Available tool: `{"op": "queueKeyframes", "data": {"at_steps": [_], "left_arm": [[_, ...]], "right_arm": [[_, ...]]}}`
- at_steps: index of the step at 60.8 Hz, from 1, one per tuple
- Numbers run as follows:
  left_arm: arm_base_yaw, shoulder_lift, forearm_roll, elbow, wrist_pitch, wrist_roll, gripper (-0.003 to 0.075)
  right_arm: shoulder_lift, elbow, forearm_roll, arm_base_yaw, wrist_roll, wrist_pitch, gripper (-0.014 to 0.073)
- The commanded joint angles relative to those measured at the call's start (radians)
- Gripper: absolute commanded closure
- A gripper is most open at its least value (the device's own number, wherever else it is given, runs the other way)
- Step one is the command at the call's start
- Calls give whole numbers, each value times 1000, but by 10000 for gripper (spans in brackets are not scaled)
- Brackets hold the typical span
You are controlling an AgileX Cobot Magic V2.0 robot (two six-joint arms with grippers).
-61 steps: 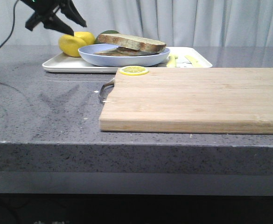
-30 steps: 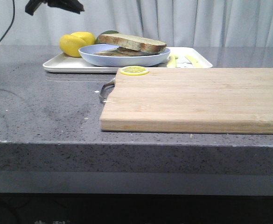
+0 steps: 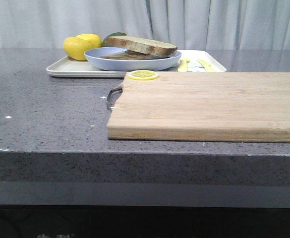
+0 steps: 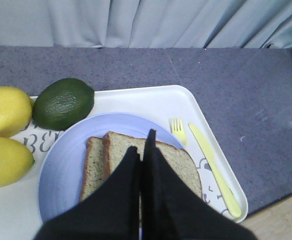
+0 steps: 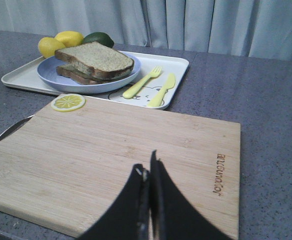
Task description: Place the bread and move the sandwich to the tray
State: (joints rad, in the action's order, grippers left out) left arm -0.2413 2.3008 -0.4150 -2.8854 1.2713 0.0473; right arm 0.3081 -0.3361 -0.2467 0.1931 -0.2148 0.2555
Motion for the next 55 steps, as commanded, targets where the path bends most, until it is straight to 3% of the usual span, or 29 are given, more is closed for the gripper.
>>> {"op": "queueKeyframes", "data": {"at_steps": [1,8,17,23,34,55], "left_arm": [[-61,-141,119,97,-15,-2,741],[-132,-288,365,400,-15,-2,741],[-145,-443,461,705,-26,55,741],[-123,-563,504,913,-114,105,741],[-52,-794,543,1255,-296,136,741],[181,-1230,539,1801,-637,134,741]], "right_arm": [[8,-28,-2,3,-1,-82,654],[8,-28,-2,3,-1,-82,654],[8,-28,-2,3,-1,-82,654],[8,-28,-2,3,-1,-82,654],[8,-28,-2,3,-1,-82,654],[8,-28,-2,3,-1,-82,654]]}}
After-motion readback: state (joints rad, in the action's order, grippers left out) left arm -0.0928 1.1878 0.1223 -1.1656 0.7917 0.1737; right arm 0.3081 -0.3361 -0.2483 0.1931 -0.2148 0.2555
